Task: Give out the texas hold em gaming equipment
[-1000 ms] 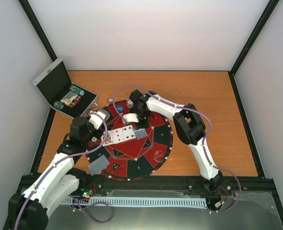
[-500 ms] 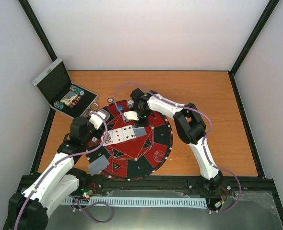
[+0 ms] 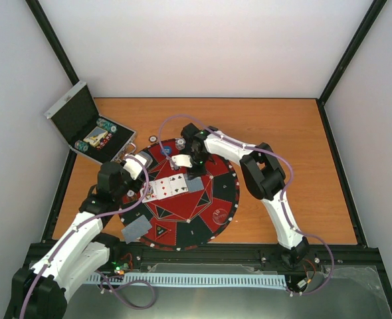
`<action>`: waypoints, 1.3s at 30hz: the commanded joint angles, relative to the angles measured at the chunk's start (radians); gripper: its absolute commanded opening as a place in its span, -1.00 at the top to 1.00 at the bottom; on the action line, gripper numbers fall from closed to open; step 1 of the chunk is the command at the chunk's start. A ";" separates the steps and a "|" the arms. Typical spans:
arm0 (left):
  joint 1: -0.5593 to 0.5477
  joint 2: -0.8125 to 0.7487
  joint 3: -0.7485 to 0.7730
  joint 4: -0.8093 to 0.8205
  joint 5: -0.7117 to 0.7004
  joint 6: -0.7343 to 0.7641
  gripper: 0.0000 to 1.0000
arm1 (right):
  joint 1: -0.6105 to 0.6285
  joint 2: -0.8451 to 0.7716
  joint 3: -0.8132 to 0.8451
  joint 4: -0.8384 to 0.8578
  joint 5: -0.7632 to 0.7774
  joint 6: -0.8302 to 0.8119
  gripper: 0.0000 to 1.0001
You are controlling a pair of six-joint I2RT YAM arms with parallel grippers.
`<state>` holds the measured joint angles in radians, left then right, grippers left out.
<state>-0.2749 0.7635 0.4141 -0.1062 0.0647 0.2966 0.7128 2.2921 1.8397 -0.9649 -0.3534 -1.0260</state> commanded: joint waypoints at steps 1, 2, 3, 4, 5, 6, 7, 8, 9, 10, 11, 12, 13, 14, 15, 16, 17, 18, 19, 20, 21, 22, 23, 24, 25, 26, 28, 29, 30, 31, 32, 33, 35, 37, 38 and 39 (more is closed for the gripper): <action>0.009 -0.002 0.006 0.014 0.018 -0.016 -0.07 | -0.004 -0.007 -0.021 0.038 0.006 0.016 0.41; 0.009 -0.002 0.006 0.015 0.017 -0.016 -0.07 | -0.004 -0.014 -0.028 0.060 0.012 0.025 0.37; 0.010 -0.001 0.006 0.015 0.018 -0.016 -0.07 | -0.004 -0.019 -0.035 0.088 0.019 0.034 0.32; 0.010 0.000 0.007 0.015 0.018 -0.016 -0.07 | -0.004 -0.026 -0.045 0.113 0.026 0.042 0.27; 0.009 0.000 0.006 0.014 0.019 -0.016 -0.07 | -0.004 -0.034 -0.053 0.133 0.030 0.045 0.23; 0.009 0.000 0.007 0.014 0.019 -0.016 -0.07 | -0.004 -0.040 -0.057 0.145 0.030 0.047 0.18; 0.010 0.000 0.008 0.014 0.018 -0.015 -0.07 | -0.004 -0.048 -0.058 0.152 0.026 0.049 0.12; 0.010 0.000 0.008 0.013 0.018 -0.016 -0.07 | -0.004 -0.055 -0.061 0.160 0.021 0.052 0.09; 0.010 0.000 0.009 0.014 0.018 -0.016 -0.07 | -0.005 -0.066 -0.065 0.168 0.015 0.050 0.07; 0.009 -0.001 0.008 0.014 0.018 -0.015 -0.07 | -0.006 -0.077 -0.073 0.175 0.008 0.047 0.05; 0.009 -0.001 0.008 0.014 0.018 -0.015 -0.07 | -0.006 -0.090 -0.080 0.184 0.003 0.045 0.04; 0.009 -0.002 0.008 0.013 0.018 -0.014 -0.07 | -0.006 -0.104 -0.090 0.192 0.000 0.043 0.02; 0.009 -0.001 0.008 0.015 0.019 -0.014 -0.07 | -0.005 -0.122 -0.100 0.200 -0.004 0.043 -0.01; 0.009 -0.002 0.008 0.015 0.020 -0.015 -0.07 | -0.006 -0.137 -0.110 0.210 -0.007 0.043 -0.04; 0.009 -0.001 0.007 0.016 0.019 -0.014 -0.07 | -0.008 -0.155 -0.124 0.219 -0.017 0.043 -0.06; 0.009 -0.002 0.006 0.016 0.020 -0.014 -0.07 | -0.010 -0.174 -0.136 0.231 -0.026 0.043 -0.08; 0.009 -0.001 0.006 0.017 0.020 -0.013 -0.07 | -0.013 -0.195 -0.155 0.242 -0.034 0.043 -0.10; 0.009 -0.001 0.006 0.017 0.020 -0.013 -0.07 | -0.018 -0.218 -0.175 0.261 -0.044 0.047 -0.13; 0.009 -0.003 0.006 0.016 0.022 -0.012 -0.07 | -0.023 -0.246 -0.195 0.279 -0.050 0.051 -0.18; 0.009 -0.004 0.006 0.017 0.023 -0.011 -0.07 | -0.030 -0.277 -0.219 0.301 -0.055 0.059 -0.23; 0.009 -0.003 0.006 0.017 0.025 -0.010 -0.07 | -0.041 -0.308 -0.244 0.325 -0.059 0.070 -0.30; 0.009 -0.005 0.005 0.019 0.030 -0.007 -0.07 | -0.051 -0.344 -0.269 0.354 -0.066 0.090 -0.39; 0.009 -0.006 0.005 0.019 0.039 0.005 -0.07 | -0.064 -0.377 -0.300 0.384 -0.079 0.120 -0.49; 0.009 -0.007 0.005 0.019 0.054 0.021 -0.07 | -0.080 -0.408 -0.317 0.423 -0.099 0.169 -0.68; 0.009 -0.011 0.004 0.019 0.073 0.045 -0.08 | -0.094 -0.435 -0.329 0.468 -0.119 0.242 -0.93; 0.009 -0.015 0.005 0.016 0.097 0.075 -0.08 | -0.106 -0.456 -0.327 0.502 -0.139 0.322 -0.99; 0.009 -0.018 0.006 0.009 0.147 0.159 -0.09 | -0.114 -0.475 -0.287 0.530 -0.170 0.517 -1.00; 0.009 -0.019 0.007 0.011 0.158 0.198 -0.09 | -0.115 -0.468 -0.261 0.546 -0.186 0.631 -1.00; 0.009 -0.017 0.008 0.019 0.159 0.233 -0.09 | -0.114 -0.453 -0.234 0.555 -0.218 0.750 -1.00; 0.009 -0.015 0.009 0.028 0.158 0.265 -0.08 | -0.112 -0.436 -0.212 0.564 -0.264 0.860 -0.97; 0.009 -0.011 0.009 0.034 0.159 0.299 -0.08 | -0.107 -0.417 -0.201 0.580 -0.308 0.962 -0.95; 0.009 -0.008 0.010 0.036 0.165 0.329 -0.08 | -0.095 -0.401 -0.196 0.596 -0.349 1.036 -0.92; 0.009 -0.006 0.011 0.039 0.183 0.378 -0.08 | -0.053 -0.383 -0.190 0.619 -0.355 1.120 -0.90; 0.009 -0.002 0.011 0.042 0.191 0.399 -0.08 | -0.006 -0.375 -0.182 0.624 -0.340 1.128 -0.91; 0.009 0.000 0.012 0.044 0.193 0.399 -0.08 | 0.014 -0.371 -0.180 0.628 -0.339 1.131 -0.91; 0.009 0.002 0.013 0.045 0.196 0.396 -0.08 | 0.028 -0.365 -0.176 0.626 -0.342 1.130 -0.91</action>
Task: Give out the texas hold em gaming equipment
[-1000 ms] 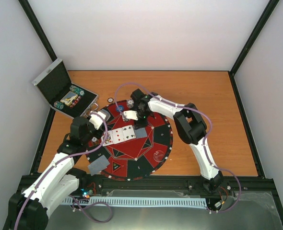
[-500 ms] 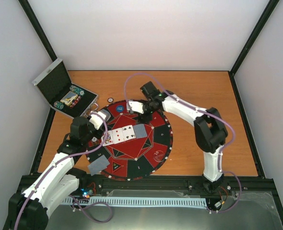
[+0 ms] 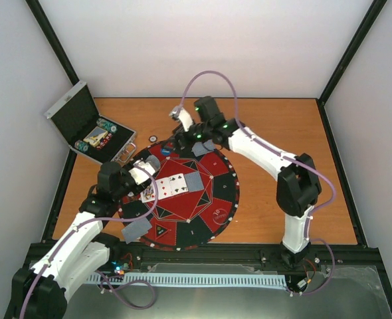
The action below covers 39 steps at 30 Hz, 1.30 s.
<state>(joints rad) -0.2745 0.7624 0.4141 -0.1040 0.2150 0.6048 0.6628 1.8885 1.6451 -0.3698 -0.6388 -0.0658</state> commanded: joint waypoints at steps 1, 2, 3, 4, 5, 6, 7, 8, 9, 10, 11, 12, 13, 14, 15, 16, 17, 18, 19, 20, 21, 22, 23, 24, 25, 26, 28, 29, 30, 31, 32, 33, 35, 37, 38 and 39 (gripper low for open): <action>0.009 0.004 0.014 0.040 0.050 0.084 -0.08 | 0.090 0.047 0.021 0.029 -0.053 0.172 -0.91; 0.009 0.004 0.015 0.040 0.052 0.077 -0.08 | 0.094 0.055 0.021 0.028 -0.042 0.176 -0.91; 0.009 0.006 0.016 0.041 0.052 0.069 -0.08 | 0.096 0.064 0.020 0.028 -0.029 0.186 -0.90; 0.009 0.005 0.018 0.039 0.052 0.065 -0.08 | 0.098 0.075 0.019 0.030 -0.021 0.196 -0.89; 0.009 0.006 0.018 0.039 0.053 0.061 -0.07 | 0.099 0.085 0.023 0.030 -0.024 0.201 -0.88; 0.009 0.006 0.018 0.037 0.053 0.058 -0.08 | 0.101 0.095 0.026 0.029 -0.030 0.204 -0.86; 0.009 0.006 0.018 0.037 0.053 0.056 -0.07 | 0.104 0.111 0.031 0.029 -0.031 0.205 -0.85; 0.010 0.006 0.018 0.038 0.051 0.054 -0.07 | 0.109 0.121 0.037 0.025 -0.028 0.205 -0.83; 0.009 0.006 0.018 0.038 0.049 0.053 -0.07 | 0.115 0.133 0.047 0.019 -0.019 0.203 -0.81; 0.009 0.005 0.021 0.038 0.048 0.053 -0.07 | 0.121 0.145 0.060 0.010 -0.015 0.199 -0.80; 0.009 0.007 0.021 0.038 0.047 0.053 -0.07 | 0.123 0.159 0.073 -0.007 -0.011 0.194 -0.79; 0.009 0.008 0.023 0.038 0.047 0.053 -0.07 | 0.127 0.172 0.089 -0.025 -0.001 0.189 -0.76; 0.009 0.010 0.024 0.038 0.046 0.052 -0.07 | 0.128 0.182 0.100 -0.042 0.004 0.185 -0.73; 0.009 0.012 0.026 0.039 0.045 0.052 -0.07 | 0.129 0.191 0.113 -0.060 0.010 0.179 -0.70; 0.009 0.014 0.026 0.039 0.043 0.053 -0.07 | 0.129 0.196 0.123 -0.078 0.018 0.172 -0.66; 0.009 0.013 0.028 0.040 0.042 0.052 -0.07 | 0.129 0.200 0.133 -0.104 0.024 0.161 -0.62; 0.009 0.014 0.027 0.041 0.040 0.052 -0.07 | 0.129 0.200 0.141 -0.122 0.033 0.148 -0.56; 0.009 0.014 0.026 0.042 0.036 0.049 -0.07 | 0.129 0.197 0.144 -0.135 0.048 0.136 -0.50; 0.009 0.013 0.026 0.041 0.034 0.045 -0.07 | 0.129 0.193 0.147 -0.148 0.063 0.123 -0.44; 0.009 0.014 0.025 0.040 0.033 0.043 -0.07 | 0.129 0.187 0.148 -0.158 0.075 0.109 -0.38; 0.009 0.012 0.023 0.040 0.032 0.042 -0.06 | 0.129 0.182 0.153 -0.171 0.086 0.096 -0.27; 0.009 0.011 0.022 0.039 0.032 0.041 -0.06 | 0.129 0.178 0.157 -0.183 0.093 0.087 -0.19; 0.009 0.011 0.022 0.038 0.030 0.040 -0.06 | 0.129 0.175 0.162 -0.192 0.097 0.080 -0.13; 0.009 0.010 0.020 0.038 0.029 0.038 -0.06 | 0.129 0.172 0.164 -0.200 0.097 0.074 -0.08; 0.009 0.011 0.020 0.039 0.029 0.037 -0.06 | 0.129 0.168 0.166 -0.206 0.096 0.069 -0.05; 0.009 0.011 0.019 0.039 0.030 0.036 -0.06 | 0.129 0.165 0.167 -0.211 0.097 0.066 -0.02; 0.009 0.012 0.019 0.038 0.029 0.036 -0.06 | 0.129 0.161 0.170 -0.217 0.097 0.064 0.08; 0.009 0.012 0.019 0.038 0.028 0.035 -0.06 | 0.129 0.160 0.174 -0.222 0.094 0.064 0.13; 0.010 0.011 0.020 0.038 0.027 0.036 -0.06 | 0.129 0.158 0.179 -0.227 0.089 0.061 0.17; 0.009 0.012 0.020 0.038 0.026 0.036 -0.06 | 0.129 0.157 0.182 -0.235 0.086 0.060 0.21; 0.009 0.012 0.019 0.038 0.026 0.036 -0.06 | 0.129 0.156 0.187 -0.240 0.085 0.060 0.25; 0.009 0.012 0.019 0.037 0.026 0.036 -0.06 | 0.129 0.155 0.190 -0.244 0.081 0.060 0.28; 0.009 0.011 0.018 0.038 0.025 0.037 -0.07 | 0.129 0.151 0.191 -0.247 0.067 0.058 0.36; 0.009 0.014 0.017 0.041 0.026 0.037 -0.06 | 0.129 0.149 0.195 -0.255 0.059 0.057 0.43; 0.009 0.014 0.017 0.039 0.026 0.038 -0.06 | 0.129 0.149 0.200 -0.263 0.061 0.055 0.46; 0.009 0.014 0.017 0.039 0.026 0.038 -0.06 | 0.129 0.148 0.205 -0.274 0.065 0.053 0.48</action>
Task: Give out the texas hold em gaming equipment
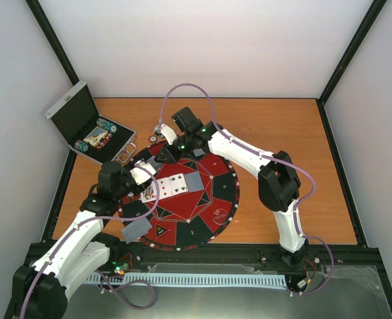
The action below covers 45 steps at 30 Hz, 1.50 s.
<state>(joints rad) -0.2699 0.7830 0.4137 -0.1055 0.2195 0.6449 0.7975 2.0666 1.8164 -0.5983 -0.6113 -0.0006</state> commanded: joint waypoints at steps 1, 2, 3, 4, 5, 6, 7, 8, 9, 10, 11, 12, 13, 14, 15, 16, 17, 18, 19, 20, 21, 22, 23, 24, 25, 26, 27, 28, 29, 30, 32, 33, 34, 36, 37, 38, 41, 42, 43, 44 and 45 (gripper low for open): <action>0.005 -0.008 0.017 0.038 0.021 -0.002 -0.06 | -0.006 -0.032 0.039 -0.053 0.041 -0.015 0.51; 0.005 -0.009 0.017 0.039 0.021 -0.002 -0.07 | -0.006 -0.032 0.041 -0.057 0.041 -0.017 0.52; 0.005 -0.008 0.017 0.039 0.021 -0.003 -0.06 | -0.006 -0.035 0.042 -0.060 0.040 -0.019 0.54; 0.005 -0.008 0.016 0.039 0.021 -0.004 -0.06 | -0.006 -0.037 0.042 -0.060 0.039 -0.018 0.56; 0.005 -0.008 0.016 0.039 0.023 -0.004 -0.07 | -0.006 -0.039 0.043 -0.060 0.035 -0.018 0.59; 0.005 -0.007 0.017 0.040 0.024 -0.004 -0.06 | -0.006 -0.040 0.044 -0.061 0.032 -0.018 0.61; 0.005 -0.007 0.017 0.040 0.023 -0.004 -0.06 | -0.006 -0.042 0.045 -0.061 0.029 -0.016 0.63; 0.005 -0.006 0.017 0.040 0.024 -0.004 -0.06 | -0.006 -0.042 0.046 -0.062 0.027 -0.016 0.64; 0.005 -0.006 0.017 0.040 0.024 -0.005 -0.06 | -0.006 -0.044 0.047 -0.063 0.028 -0.016 0.65; 0.005 -0.005 0.017 0.040 0.024 -0.004 -0.06 | -0.005 -0.046 0.047 -0.063 0.025 -0.016 0.69; 0.005 -0.006 0.017 0.039 0.024 -0.005 -0.06 | -0.006 -0.047 0.047 -0.061 0.023 -0.016 0.72; 0.005 -0.004 0.017 0.039 0.024 -0.005 -0.07 | -0.006 -0.048 0.048 -0.061 0.022 -0.016 0.82; 0.005 -0.004 0.017 0.039 0.026 -0.006 -0.06 | -0.006 -0.050 0.048 -0.059 0.021 -0.016 0.90; 0.005 -0.005 0.017 0.038 0.025 -0.005 -0.06 | -0.006 -0.051 0.049 -0.057 0.019 -0.016 0.94; 0.005 -0.003 0.017 0.038 0.026 -0.006 -0.06 | -0.006 -0.052 0.048 -0.054 0.014 -0.015 0.94; 0.005 -0.003 0.017 0.040 0.028 -0.007 -0.06 | -0.006 -0.054 0.048 -0.053 0.006 -0.014 0.94; 0.005 -0.003 0.017 0.040 0.030 -0.009 -0.06 | -0.006 -0.054 0.050 -0.049 -0.003 -0.013 0.94; 0.005 -0.002 0.017 0.039 0.030 -0.008 -0.07 | -0.006 -0.053 0.050 -0.045 -0.011 -0.011 0.95; 0.005 -0.001 0.019 0.038 0.031 -0.008 -0.06 | -0.006 -0.058 0.052 -0.041 -0.019 -0.009 0.94; 0.005 -0.001 0.018 0.036 0.032 -0.010 -0.06 | -0.006 -0.060 0.053 -0.038 -0.024 -0.009 0.94; 0.005 -0.002 0.017 0.034 0.032 -0.011 -0.07 | -0.006 -0.064 0.053 -0.034 -0.027 -0.009 0.94; 0.005 -0.002 0.017 0.032 0.033 -0.012 -0.07 | -0.006 -0.068 0.052 -0.031 -0.027 -0.011 0.95; 0.005 -0.001 0.016 0.031 0.032 -0.014 -0.07 | -0.006 -0.074 0.051 -0.028 -0.027 -0.014 0.94; 0.005 -0.001 0.015 0.031 0.033 -0.016 -0.06 | -0.006 -0.080 0.052 -0.028 -0.028 -0.017 0.94; 0.005 -0.003 0.014 0.031 0.035 -0.016 -0.06 | -0.006 -0.085 0.052 -0.028 -0.028 -0.023 0.94; 0.005 -0.004 0.013 0.032 0.036 -0.016 -0.06 | -0.006 -0.090 0.051 -0.028 -0.030 -0.028 0.94; 0.005 -0.003 0.012 0.030 0.037 -0.017 -0.06 | -0.006 -0.094 0.049 -0.028 -0.031 -0.031 0.94; 0.005 -0.003 0.011 0.029 0.036 -0.017 -0.06 | -0.006 -0.097 0.050 -0.029 -0.031 -0.035 0.94; 0.005 -0.003 0.011 0.029 0.037 -0.017 -0.06 | -0.006 -0.100 0.050 -0.028 -0.031 -0.039 0.94; 0.005 -0.004 0.011 0.027 0.037 -0.016 -0.06 | -0.007 -0.102 0.049 -0.030 -0.029 -0.042 0.95; 0.005 -0.004 0.011 0.026 0.037 -0.016 -0.06 | -0.007 -0.109 0.046 -0.029 -0.022 -0.048 0.94; 0.005 -0.005 0.011 0.025 0.036 -0.016 -0.06 | -0.007 -0.109 0.046 -0.029 -0.021 -0.050 0.95; 0.005 -0.005 0.011 0.025 0.037 -0.016 -0.07 | -0.009 -0.112 0.045 -0.029 -0.021 -0.050 0.94; 0.004 -0.006 0.010 0.024 0.038 -0.016 -0.06 | -0.009 -0.112 0.044 -0.031 -0.021 -0.052 0.94; 0.005 -0.005 0.010 0.024 0.037 -0.017 -0.06 | -0.010 -0.111 0.045 -0.031 -0.019 -0.055 0.94; 0.005 -0.004 0.010 0.024 0.038 -0.016 -0.06 | -0.009 -0.111 0.045 -0.032 -0.016 -0.056 0.94; 0.005 -0.005 0.011 0.025 0.038 -0.020 -0.06 | -0.009 -0.104 0.038 -0.027 -0.019 -0.052 0.94; 0.005 -0.004 0.012 0.028 0.037 -0.024 -0.06 | -0.009 -0.099 0.035 -0.024 -0.023 -0.045 0.91; 0.005 -0.003 0.013 0.031 0.035 -0.029 -0.06 | -0.009 -0.095 0.032 -0.021 -0.026 -0.038 0.86; 0.005 -0.001 0.015 0.035 0.033 -0.035 -0.06 | -0.009 -0.091 0.028 -0.020 -0.027 -0.030 0.83; 0.005 0.000 0.017 0.036 0.034 -0.038 -0.06 | -0.009 -0.088 0.024 -0.016 -0.027 -0.027 0.80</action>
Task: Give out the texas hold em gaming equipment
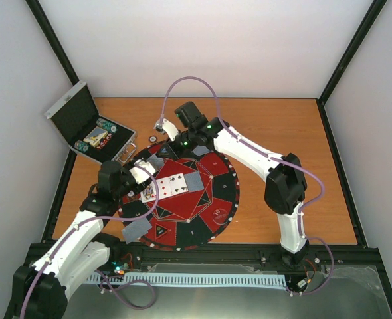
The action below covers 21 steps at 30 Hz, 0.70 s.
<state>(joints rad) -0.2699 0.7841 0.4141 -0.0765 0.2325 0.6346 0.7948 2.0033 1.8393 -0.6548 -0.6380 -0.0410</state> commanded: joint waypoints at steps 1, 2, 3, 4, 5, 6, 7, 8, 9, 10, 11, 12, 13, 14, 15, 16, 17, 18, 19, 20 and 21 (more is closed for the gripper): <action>0.005 -0.001 0.018 0.007 0.023 -0.033 -0.06 | -0.006 -0.023 -0.004 0.045 0.002 0.018 0.78; 0.005 0.000 0.019 0.006 0.025 -0.040 -0.06 | -0.006 -0.020 -0.009 0.049 0.004 0.021 0.76; 0.005 0.001 0.020 0.004 0.027 -0.046 -0.06 | -0.006 -0.021 -0.014 0.054 0.003 0.023 0.74; 0.005 0.002 0.021 0.003 0.027 -0.052 -0.06 | -0.006 -0.019 -0.017 0.059 -0.001 0.025 0.72; 0.005 0.002 0.023 0.001 0.026 -0.057 -0.07 | -0.006 -0.015 -0.018 0.061 -0.004 0.026 0.72; 0.005 0.003 0.025 -0.002 0.024 -0.061 -0.07 | -0.006 -0.010 -0.020 0.061 -0.004 0.025 0.71; 0.005 0.004 0.027 -0.005 0.024 -0.063 -0.07 | -0.006 -0.007 -0.020 0.060 -0.003 0.026 0.71; 0.005 0.005 0.029 -0.006 0.023 -0.062 -0.06 | -0.006 -0.003 -0.019 0.058 -0.003 0.024 0.70; 0.005 0.005 0.029 -0.006 0.024 -0.062 -0.06 | -0.006 -0.001 -0.019 0.055 -0.003 0.024 0.67; 0.005 0.006 0.029 -0.004 0.024 -0.062 -0.06 | -0.006 0.001 -0.019 0.054 -0.005 0.024 0.64; 0.005 0.008 0.029 -0.003 0.024 -0.062 -0.06 | -0.006 0.004 -0.019 0.050 -0.008 0.024 0.61; 0.005 0.008 0.029 -0.002 0.023 -0.060 -0.06 | -0.006 0.005 -0.019 0.048 -0.009 0.023 0.58; 0.005 0.008 0.028 0.000 0.024 -0.059 -0.06 | -0.006 0.006 -0.019 0.046 -0.009 0.022 0.53; 0.005 0.009 0.028 0.001 0.024 -0.057 -0.06 | -0.006 0.007 -0.020 0.045 -0.006 0.023 0.49; 0.005 0.010 0.028 0.002 0.023 -0.056 -0.06 | -0.006 0.006 -0.022 0.043 -0.006 0.023 0.44; 0.005 0.010 0.027 0.002 0.022 -0.056 -0.06 | -0.006 0.008 -0.024 0.042 -0.004 0.023 0.35; 0.005 0.010 0.028 0.005 0.022 -0.056 -0.06 | -0.006 0.011 -0.023 0.038 0.001 0.023 0.29; 0.005 0.012 0.028 0.006 0.022 -0.055 -0.06 | -0.006 0.015 -0.024 0.034 0.006 0.021 0.27; 0.004 0.013 0.028 0.006 0.021 -0.054 -0.06 | -0.006 0.018 -0.019 0.024 0.010 0.017 0.27; 0.004 0.014 0.029 0.006 0.022 -0.052 -0.06 | -0.006 0.021 -0.016 0.018 0.017 0.015 0.30; 0.005 0.015 0.029 0.007 0.022 -0.052 -0.07 | -0.006 0.023 -0.013 0.014 0.017 0.014 0.38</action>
<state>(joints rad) -0.2703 0.7963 0.4141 -0.0834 0.2367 0.5926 0.7906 2.0037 1.8252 -0.6182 -0.6357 -0.0189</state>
